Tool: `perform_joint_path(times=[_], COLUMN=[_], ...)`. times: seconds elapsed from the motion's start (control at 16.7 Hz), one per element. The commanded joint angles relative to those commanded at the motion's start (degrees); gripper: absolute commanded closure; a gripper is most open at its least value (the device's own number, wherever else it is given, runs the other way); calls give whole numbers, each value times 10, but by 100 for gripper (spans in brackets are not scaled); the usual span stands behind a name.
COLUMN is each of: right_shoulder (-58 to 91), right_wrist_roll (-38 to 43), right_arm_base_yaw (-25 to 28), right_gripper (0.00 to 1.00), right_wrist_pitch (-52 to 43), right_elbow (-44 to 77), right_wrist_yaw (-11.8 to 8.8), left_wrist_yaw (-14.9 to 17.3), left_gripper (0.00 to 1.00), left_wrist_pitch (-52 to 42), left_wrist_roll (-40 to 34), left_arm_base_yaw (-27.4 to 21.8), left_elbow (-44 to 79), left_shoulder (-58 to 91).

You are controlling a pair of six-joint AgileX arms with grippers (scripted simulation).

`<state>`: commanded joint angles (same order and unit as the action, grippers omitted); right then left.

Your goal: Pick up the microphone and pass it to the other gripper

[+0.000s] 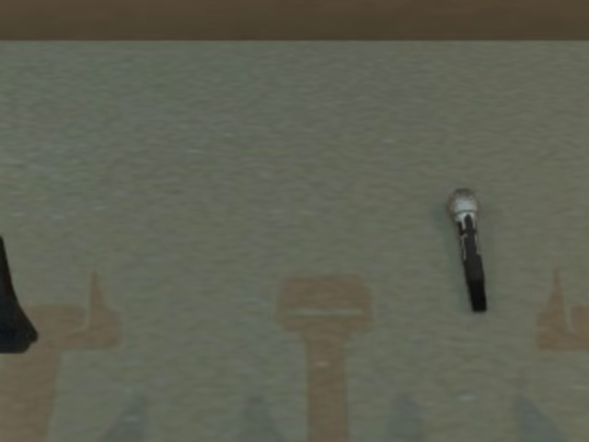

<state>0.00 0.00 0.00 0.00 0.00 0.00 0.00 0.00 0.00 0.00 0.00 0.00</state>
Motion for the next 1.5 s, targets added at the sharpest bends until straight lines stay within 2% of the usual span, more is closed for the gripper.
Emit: perform_joint_path(times=[0.24, 0.48, 1.2, 1.5], right_shoulder=[18, 126, 803, 1026], right_wrist_roll=[4, 29, 175, 223], right_arm_base_yaw=[6, 34, 164, 209], right_gripper=[0, 0, 0, 0], right_wrist_pitch=[-14, -86, -400, -510], right_elbow=[16, 103, 600, 764], right_wrist_yaw=[0, 3, 21, 29], left_wrist_yaw=[0, 0, 0, 0], left_gripper=[0, 0, 0, 0], left_wrist_pitch=[0, 0, 0, 0], left_wrist_roll=[0, 0, 0, 0], left_arm_base_yaw=[0, 0, 0, 0], left_elbow=[0, 0, 0, 0], left_shoulder=[0, 0, 0, 0])
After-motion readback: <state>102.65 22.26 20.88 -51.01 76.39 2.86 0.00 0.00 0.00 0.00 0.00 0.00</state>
